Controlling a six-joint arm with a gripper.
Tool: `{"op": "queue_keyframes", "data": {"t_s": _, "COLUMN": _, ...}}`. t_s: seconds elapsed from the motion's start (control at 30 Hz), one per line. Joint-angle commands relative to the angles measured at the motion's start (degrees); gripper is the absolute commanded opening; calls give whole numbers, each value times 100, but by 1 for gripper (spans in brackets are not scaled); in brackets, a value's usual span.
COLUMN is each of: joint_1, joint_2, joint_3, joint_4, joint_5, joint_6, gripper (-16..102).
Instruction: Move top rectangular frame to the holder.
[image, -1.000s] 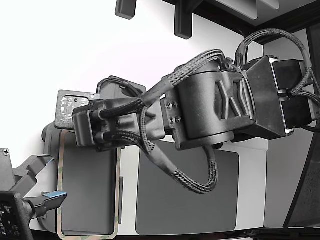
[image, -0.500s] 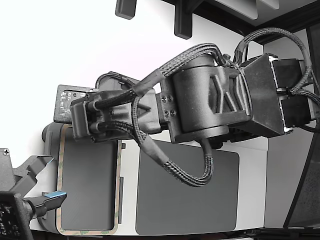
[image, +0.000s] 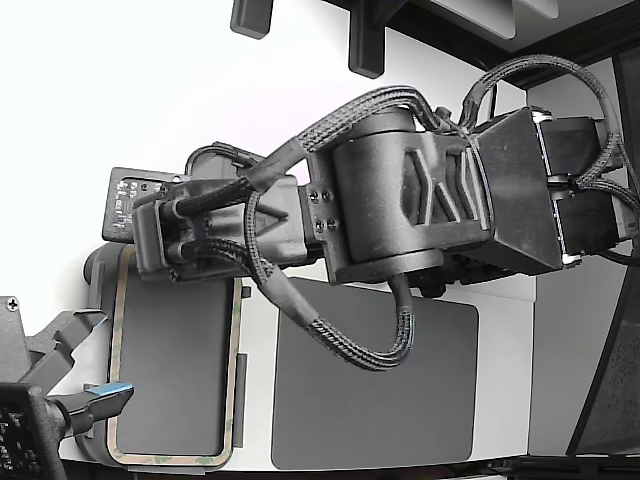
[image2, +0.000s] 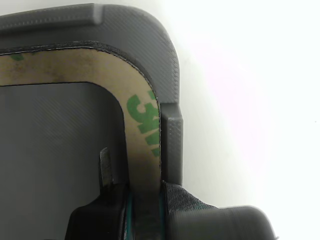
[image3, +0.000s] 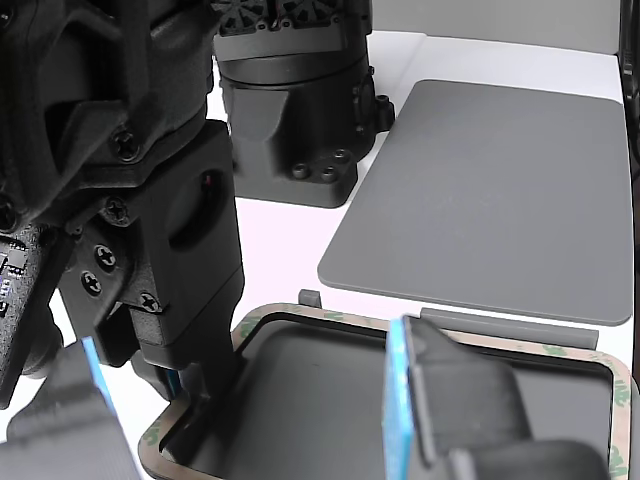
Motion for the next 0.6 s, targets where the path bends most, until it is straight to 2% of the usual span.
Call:
{"op": "queue_keyframes", "data": {"t_s": 0.0, "joint_1": -97, "joint_2": 123, "joint_3": -141, "joint_4": 62, "joint_5": 26, "joint_6": 0, "gripper": -11}}
{"op": "queue_keyframes", "data": {"t_s": 0.57, "joint_1": -123, "joint_2": 9, "joint_3": -220, "joint_4": 53, "joint_5": -26, "joint_6": -18, "gripper": -11}}
